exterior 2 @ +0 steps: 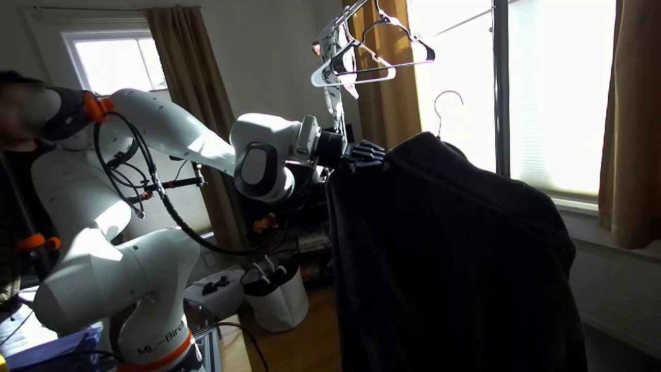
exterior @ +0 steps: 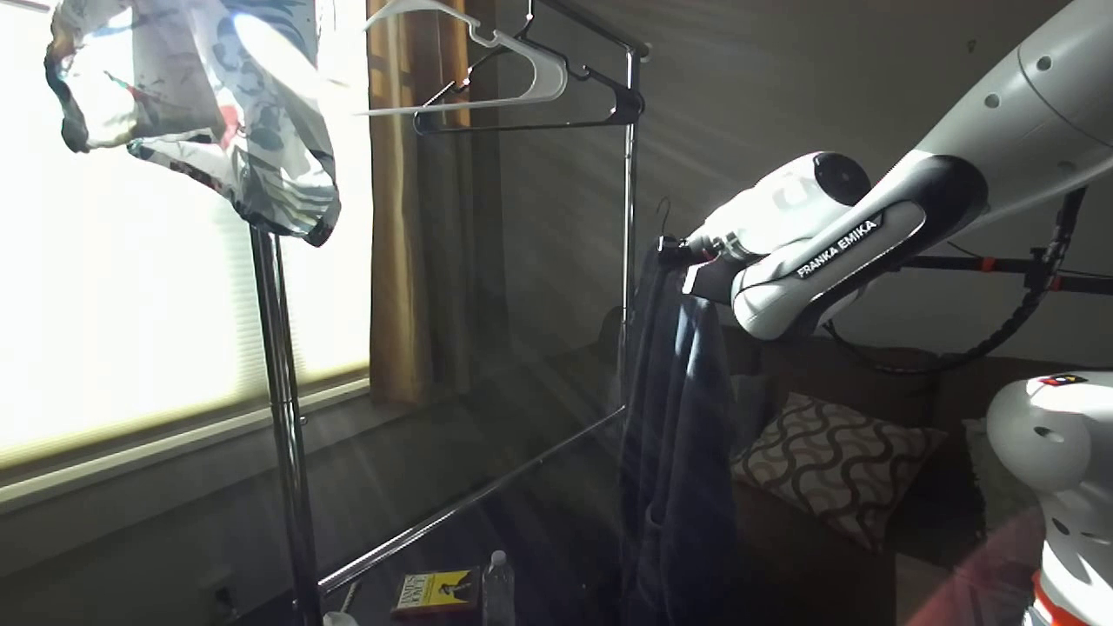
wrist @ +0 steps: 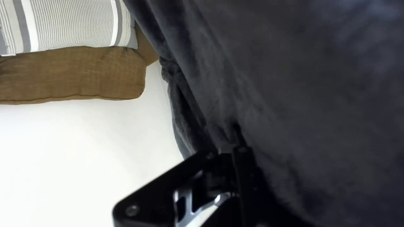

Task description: Move the hanger with the rob to the top rod

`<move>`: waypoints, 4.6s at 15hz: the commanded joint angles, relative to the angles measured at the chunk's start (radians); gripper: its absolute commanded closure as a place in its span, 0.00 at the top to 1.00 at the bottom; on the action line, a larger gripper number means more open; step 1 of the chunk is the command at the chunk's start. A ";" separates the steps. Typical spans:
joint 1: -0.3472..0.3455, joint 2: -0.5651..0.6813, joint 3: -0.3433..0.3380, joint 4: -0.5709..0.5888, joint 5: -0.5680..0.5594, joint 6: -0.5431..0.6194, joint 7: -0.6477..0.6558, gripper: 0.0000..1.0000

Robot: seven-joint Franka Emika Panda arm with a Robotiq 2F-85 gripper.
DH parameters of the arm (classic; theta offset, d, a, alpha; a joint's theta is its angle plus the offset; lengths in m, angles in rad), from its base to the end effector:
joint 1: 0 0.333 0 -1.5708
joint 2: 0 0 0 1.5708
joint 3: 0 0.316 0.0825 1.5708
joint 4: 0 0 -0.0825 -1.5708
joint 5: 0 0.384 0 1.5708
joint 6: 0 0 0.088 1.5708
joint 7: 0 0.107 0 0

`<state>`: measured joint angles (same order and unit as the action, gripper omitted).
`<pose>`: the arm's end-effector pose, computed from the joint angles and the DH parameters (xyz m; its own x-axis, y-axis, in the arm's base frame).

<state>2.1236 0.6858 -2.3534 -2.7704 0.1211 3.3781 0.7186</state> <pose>0.3962 -0.0778 0.4930 0.1155 -0.4558 0.8826 -0.6261 -0.7232 -0.2915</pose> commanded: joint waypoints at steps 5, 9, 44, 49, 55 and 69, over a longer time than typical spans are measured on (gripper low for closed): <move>-0.010 0.196 0.032 0.019 0.294 -0.168 -0.054 0.07; -0.011 0.172 0.052 0.014 0.303 -0.172 -0.059 0.02; 0.169 0.204 -0.257 0.478 0.858 -0.804 -1.147 0.02; 0.105 0.211 -0.233 0.469 0.887 -0.853 -1.143 0.07; -0.016 0.042 -0.252 0.625 0.934 -0.969 -1.342 0.02; -0.406 -0.167 -0.282 0.876 1.050 -1.373 -1.756 0.02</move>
<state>1.8050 0.5855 -2.5696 -1.9793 1.0895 2.1234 -0.9086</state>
